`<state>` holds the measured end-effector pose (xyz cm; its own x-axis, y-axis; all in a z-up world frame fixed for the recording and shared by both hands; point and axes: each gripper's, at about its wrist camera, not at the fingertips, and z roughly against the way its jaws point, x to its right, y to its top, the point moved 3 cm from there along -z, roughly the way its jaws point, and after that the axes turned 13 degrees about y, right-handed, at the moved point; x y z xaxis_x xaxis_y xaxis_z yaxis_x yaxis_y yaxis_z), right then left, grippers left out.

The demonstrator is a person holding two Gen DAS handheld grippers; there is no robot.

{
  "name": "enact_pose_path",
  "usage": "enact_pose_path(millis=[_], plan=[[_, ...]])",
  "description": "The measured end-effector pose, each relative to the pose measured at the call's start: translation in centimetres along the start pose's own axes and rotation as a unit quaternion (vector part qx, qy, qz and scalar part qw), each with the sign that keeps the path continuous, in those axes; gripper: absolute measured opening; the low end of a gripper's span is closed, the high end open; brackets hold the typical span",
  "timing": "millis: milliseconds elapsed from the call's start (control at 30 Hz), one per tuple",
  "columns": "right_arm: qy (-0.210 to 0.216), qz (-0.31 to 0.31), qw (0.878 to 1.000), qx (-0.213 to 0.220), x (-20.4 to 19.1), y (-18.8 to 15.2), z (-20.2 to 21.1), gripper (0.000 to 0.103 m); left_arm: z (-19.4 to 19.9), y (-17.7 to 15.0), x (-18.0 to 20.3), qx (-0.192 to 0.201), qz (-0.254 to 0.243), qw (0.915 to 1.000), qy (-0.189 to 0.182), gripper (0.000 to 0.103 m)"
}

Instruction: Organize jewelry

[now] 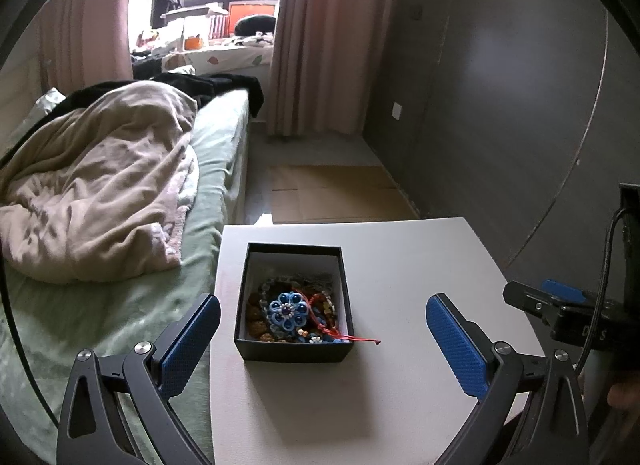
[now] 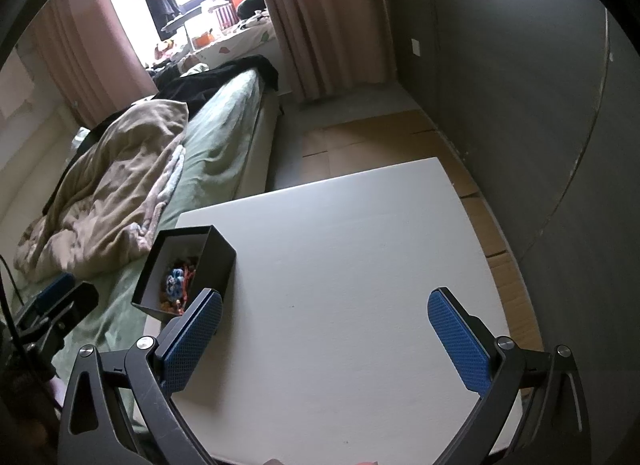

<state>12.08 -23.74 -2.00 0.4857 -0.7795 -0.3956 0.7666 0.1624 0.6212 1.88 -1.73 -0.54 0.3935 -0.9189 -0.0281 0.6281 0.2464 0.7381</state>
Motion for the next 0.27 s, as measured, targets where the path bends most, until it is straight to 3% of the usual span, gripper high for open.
enact_pose_path(millis=[267], plan=[[0.000, -0.001, 1.000, 0.001, -0.07, -0.02, -0.01, 0.103, 0.03, 0.04, 0.02, 0.000, -0.001, 1.0000, -0.001, 0.102]])
